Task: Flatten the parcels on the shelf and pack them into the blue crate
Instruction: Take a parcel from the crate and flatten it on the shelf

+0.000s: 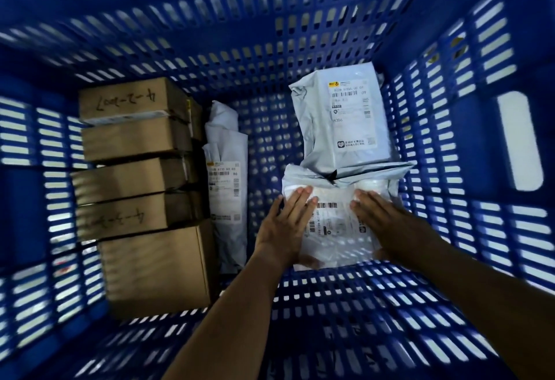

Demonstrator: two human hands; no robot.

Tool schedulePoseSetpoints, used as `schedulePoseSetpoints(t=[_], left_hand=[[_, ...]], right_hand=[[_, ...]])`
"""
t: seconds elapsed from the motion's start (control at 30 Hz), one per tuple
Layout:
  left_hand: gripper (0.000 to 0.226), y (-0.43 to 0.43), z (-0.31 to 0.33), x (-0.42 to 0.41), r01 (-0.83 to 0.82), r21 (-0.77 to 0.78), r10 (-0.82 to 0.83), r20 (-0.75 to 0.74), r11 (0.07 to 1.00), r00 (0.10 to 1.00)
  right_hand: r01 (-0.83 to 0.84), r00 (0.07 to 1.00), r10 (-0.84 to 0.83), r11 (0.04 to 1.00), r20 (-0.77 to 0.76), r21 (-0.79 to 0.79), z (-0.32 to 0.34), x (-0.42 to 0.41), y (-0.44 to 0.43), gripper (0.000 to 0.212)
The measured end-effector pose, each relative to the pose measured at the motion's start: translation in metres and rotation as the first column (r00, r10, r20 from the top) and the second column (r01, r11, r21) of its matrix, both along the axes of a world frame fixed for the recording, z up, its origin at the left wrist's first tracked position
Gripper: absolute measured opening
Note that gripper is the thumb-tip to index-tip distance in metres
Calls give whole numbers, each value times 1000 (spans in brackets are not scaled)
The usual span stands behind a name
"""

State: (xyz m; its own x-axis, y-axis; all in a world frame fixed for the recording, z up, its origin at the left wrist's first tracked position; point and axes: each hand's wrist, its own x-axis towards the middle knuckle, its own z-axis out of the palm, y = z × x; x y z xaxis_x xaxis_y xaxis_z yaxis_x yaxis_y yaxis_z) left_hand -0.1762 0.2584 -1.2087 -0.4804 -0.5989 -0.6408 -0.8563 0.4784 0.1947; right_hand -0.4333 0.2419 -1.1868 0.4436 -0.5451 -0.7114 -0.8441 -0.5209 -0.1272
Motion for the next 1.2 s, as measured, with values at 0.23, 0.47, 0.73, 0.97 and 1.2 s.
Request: schedulePoseSetpoints(t=[0.23,0.47,0.73,0.97,1.2], left_hand=[[113,2,31,16,-66,29,70,-172,997,983],[97,-10,91,37,-225,57,231,-175,973,957],[81,-35,193,90,-395,42,396,-172,918,902],[56,-61,337,131,-700,125,711,-169,703,683],[45,-59,486,163,-764,107,760,-253,637,599]], right_hand=[[2,998,3,996,-65,87,39,24,-9,110],[245,964,-251,967,86,74,93,66,-18,89],[474,856,-487,873,171,113,188,126,-28,78],[547,770,-549,830,325,108,309,181,-53,78],[553,746,-486,833,456,-17,464,226,-74,60]])
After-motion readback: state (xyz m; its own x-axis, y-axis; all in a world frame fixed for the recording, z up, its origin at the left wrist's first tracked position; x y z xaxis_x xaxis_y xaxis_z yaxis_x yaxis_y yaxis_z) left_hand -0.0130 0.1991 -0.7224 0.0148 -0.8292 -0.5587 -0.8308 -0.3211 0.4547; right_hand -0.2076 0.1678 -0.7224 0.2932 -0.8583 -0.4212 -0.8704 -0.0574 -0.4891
